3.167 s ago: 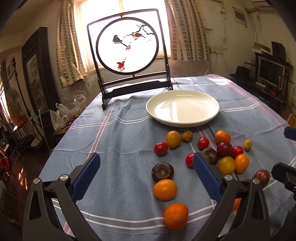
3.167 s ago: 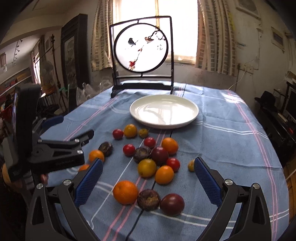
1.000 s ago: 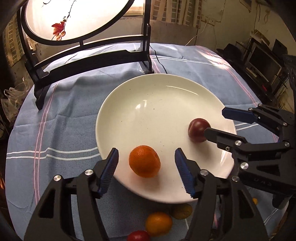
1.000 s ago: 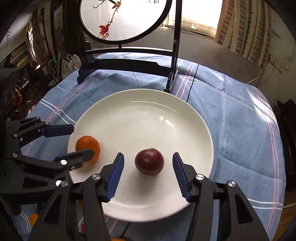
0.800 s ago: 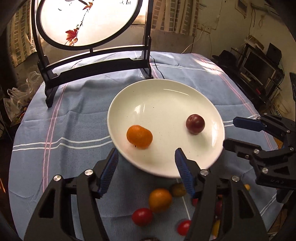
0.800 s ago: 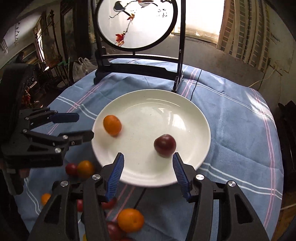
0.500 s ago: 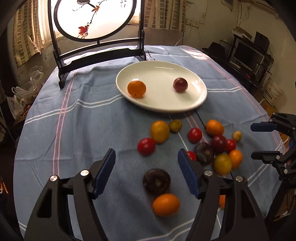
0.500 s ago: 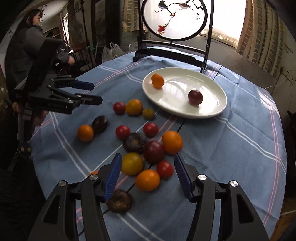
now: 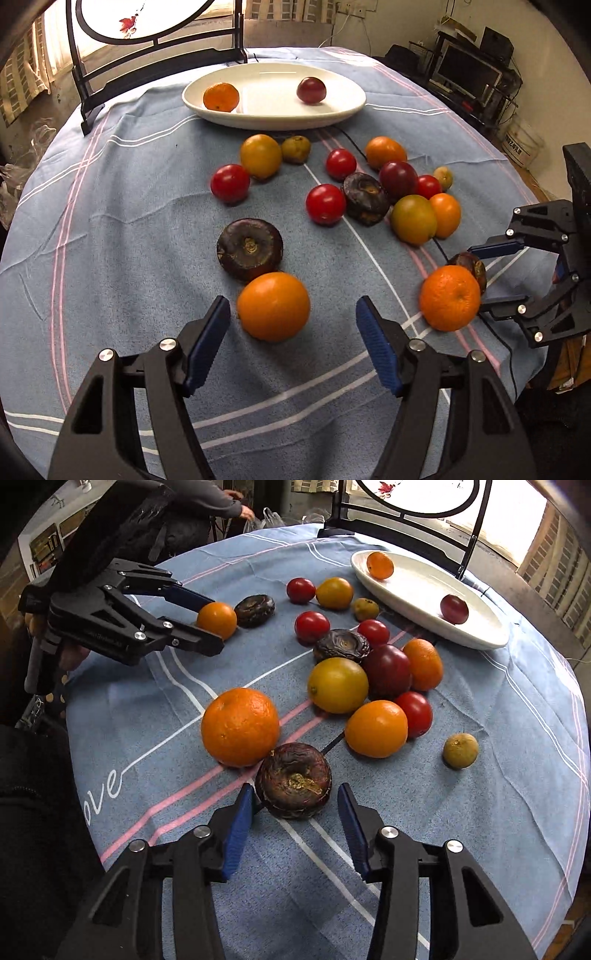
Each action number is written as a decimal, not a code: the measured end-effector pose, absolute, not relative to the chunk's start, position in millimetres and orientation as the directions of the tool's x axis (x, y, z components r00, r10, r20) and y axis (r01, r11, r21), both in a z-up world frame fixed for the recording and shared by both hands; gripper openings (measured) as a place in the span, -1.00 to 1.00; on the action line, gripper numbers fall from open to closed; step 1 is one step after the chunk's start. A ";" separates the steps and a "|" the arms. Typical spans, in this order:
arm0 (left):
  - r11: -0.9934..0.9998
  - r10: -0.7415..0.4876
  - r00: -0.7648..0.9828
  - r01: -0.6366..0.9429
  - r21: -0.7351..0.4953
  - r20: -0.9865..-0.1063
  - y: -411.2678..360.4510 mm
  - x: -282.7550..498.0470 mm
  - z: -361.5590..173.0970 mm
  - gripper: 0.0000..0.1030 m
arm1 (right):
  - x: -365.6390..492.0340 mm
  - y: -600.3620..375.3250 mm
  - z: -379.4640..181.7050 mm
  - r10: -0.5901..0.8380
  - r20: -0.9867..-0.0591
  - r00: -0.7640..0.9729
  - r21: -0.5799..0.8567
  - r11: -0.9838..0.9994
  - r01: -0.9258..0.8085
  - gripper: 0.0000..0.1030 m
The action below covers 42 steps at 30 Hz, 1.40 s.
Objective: Organize fruits
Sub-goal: 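Grasp a tangerine with the left tool while the right tool grasps a brown shriveled fruit, then lower both fruits onto the white plate and open both tools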
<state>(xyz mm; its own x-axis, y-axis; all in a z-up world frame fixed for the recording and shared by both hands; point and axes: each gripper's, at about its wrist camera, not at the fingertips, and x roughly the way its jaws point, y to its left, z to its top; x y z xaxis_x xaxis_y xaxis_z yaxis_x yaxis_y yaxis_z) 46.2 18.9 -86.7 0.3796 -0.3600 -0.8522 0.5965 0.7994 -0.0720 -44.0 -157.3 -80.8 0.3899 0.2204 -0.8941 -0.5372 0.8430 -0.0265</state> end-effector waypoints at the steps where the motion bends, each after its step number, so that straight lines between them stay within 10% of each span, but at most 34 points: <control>1: 0.800 -0.359 0.379 0.596 -0.071 -0.853 18.5 47.0 -87.4 0.34 | -42.4 -157.8 -82.0 0.230 -0.895 0.383 -0.017 0.840 -0.542 -0.20; 13: 0.816 -0.348 0.366 0.571 -0.087 -0.863 18.5 61.2 -97.6 0.28 | -45.9 -164.0 -75.1 0.252 -0.886 0.390 0.006 0.847 -0.532 -0.25; 18: 0.825 -0.354 0.372 0.556 -0.099 -0.858 24.4 62.9 -93.6 -0.24 | -46.6 -172.5 -66.6 0.258 -0.876 0.407 0.016 0.859 -0.511 -0.25; 42: 0.813 -0.441 0.563 0.581 -0.044 -0.698 -31.1 146.1 12.1 -0.24 | 79.2 -195.1 7.8 0.240 -0.764 0.599 -0.027 0.915 -0.402 -0.24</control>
